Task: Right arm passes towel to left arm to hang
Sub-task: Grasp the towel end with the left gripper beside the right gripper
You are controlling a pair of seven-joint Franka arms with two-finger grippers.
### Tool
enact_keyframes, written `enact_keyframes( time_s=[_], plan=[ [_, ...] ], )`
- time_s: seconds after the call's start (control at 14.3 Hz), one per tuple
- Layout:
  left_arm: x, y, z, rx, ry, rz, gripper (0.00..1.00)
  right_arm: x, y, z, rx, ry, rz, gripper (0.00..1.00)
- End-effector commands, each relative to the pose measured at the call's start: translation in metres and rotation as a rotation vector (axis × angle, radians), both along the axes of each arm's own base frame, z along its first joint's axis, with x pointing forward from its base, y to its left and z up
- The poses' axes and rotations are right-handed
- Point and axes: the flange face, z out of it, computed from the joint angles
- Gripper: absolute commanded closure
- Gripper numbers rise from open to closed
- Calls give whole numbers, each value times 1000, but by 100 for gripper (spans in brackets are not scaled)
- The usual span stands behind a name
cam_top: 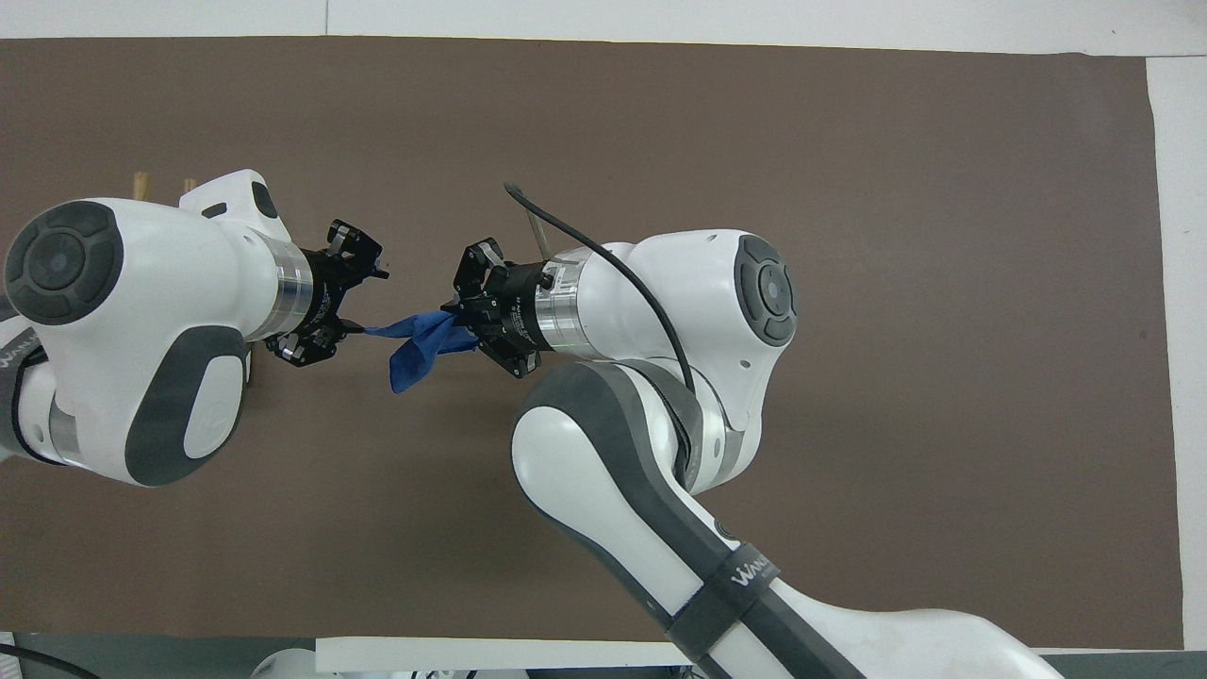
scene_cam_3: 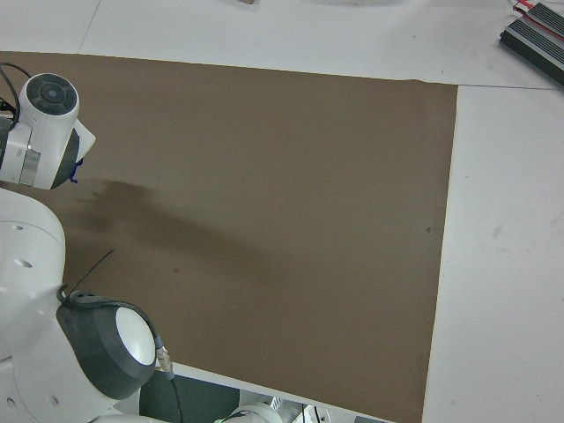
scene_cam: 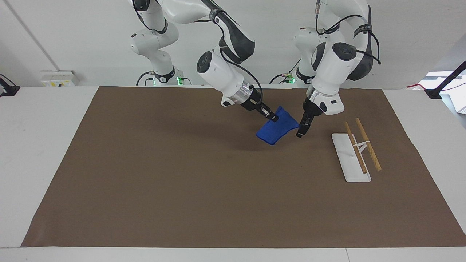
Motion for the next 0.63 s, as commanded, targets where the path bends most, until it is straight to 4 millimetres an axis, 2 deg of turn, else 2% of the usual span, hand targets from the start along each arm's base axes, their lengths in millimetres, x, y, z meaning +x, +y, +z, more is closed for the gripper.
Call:
enact_keyframes(
  time_s=[0.0,0.56],
  plan=[
    [-12,-1,-9,-2,19,6,34,-2,-1,1,12,-1,-14,100],
    [-24,-4,-18,21,74,-15,34,-3,-2,-2,8,1,-12,100]
  ],
)
